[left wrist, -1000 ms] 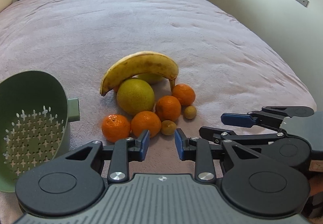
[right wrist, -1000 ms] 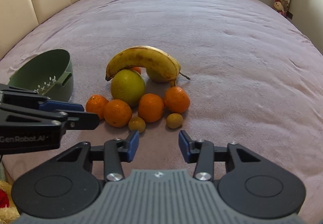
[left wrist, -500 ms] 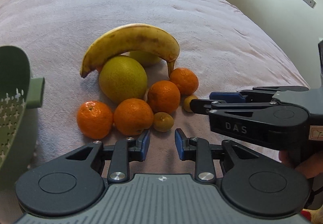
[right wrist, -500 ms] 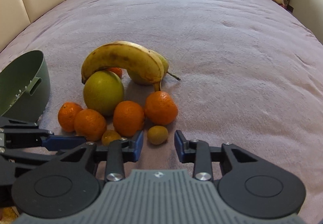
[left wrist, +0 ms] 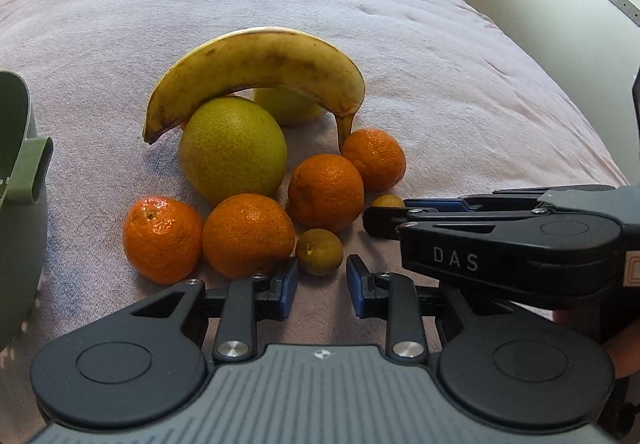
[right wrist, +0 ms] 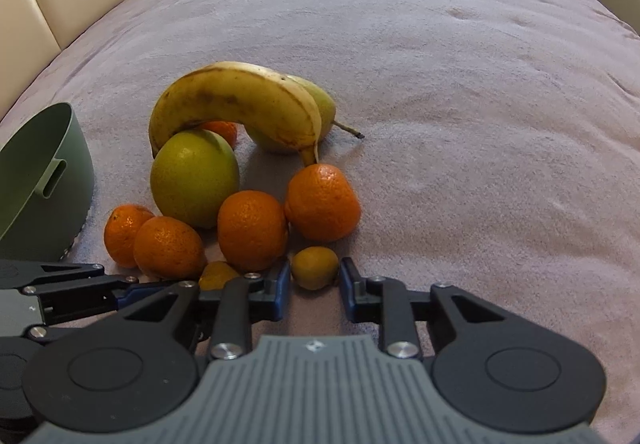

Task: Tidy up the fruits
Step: 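Grasp a small brown fruit with the left tool while the right tool grasps another, then carry both small brown fruits over the green colander with both tools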

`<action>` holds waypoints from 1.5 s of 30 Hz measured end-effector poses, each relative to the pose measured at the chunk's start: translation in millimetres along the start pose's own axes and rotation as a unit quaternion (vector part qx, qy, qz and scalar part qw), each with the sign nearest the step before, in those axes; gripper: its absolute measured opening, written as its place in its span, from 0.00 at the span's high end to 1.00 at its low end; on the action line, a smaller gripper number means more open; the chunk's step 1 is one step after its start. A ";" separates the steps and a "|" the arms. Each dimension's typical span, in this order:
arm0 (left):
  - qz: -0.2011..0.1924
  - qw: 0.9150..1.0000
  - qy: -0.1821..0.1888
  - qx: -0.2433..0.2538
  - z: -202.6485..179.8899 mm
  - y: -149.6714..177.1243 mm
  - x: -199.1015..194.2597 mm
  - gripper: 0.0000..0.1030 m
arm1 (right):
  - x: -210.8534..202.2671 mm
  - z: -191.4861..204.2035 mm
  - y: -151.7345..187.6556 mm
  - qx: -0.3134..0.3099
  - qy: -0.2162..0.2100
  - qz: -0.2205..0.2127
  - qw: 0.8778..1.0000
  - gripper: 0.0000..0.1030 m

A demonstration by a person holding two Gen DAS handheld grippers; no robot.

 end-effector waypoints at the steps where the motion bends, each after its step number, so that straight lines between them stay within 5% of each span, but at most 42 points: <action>1: -0.001 1.000 -0.001 -0.001 -0.4 0.1 0.1 0.67 | -1.3 0.1 -0.8 0.001 0.004 0.003 1.000 0.78; 7: -0.008 1.000 -0.004 -0.019 0.3 1.5 -2.0 0.67 | -12.0 -9.5 -2.5 0.009 0.042 0.016 0.999 0.78; 22: -0.014 0.998 0.004 -0.060 3.4 -0.5 -3.2 0.72 | -20.3 -13.5 1.2 0.020 0.045 0.020 0.999 0.78; 31: -0.019 0.999 0.007 -0.047 0.8 -7.8 -27.5 0.72 | -35.3 2.3 -5.3 -0.001 0.040 -0.007 0.999 0.78; 45: -0.077 0.996 -0.035 -0.028 17.7 -17.2 -98.3 0.72 | -79.1 46.3 -10.0 -0.054 0.033 -0.067 0.996 0.78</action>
Point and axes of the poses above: each gripper's, at about its wrist camera, not at the fingertips, and x roughly the way its jaws point, z to its left, y to its underside, the point moved 2 cm from there along x, roughly the way its jaws point, and after that the axes turned 1 degree about -z, right-handed, at the moved point
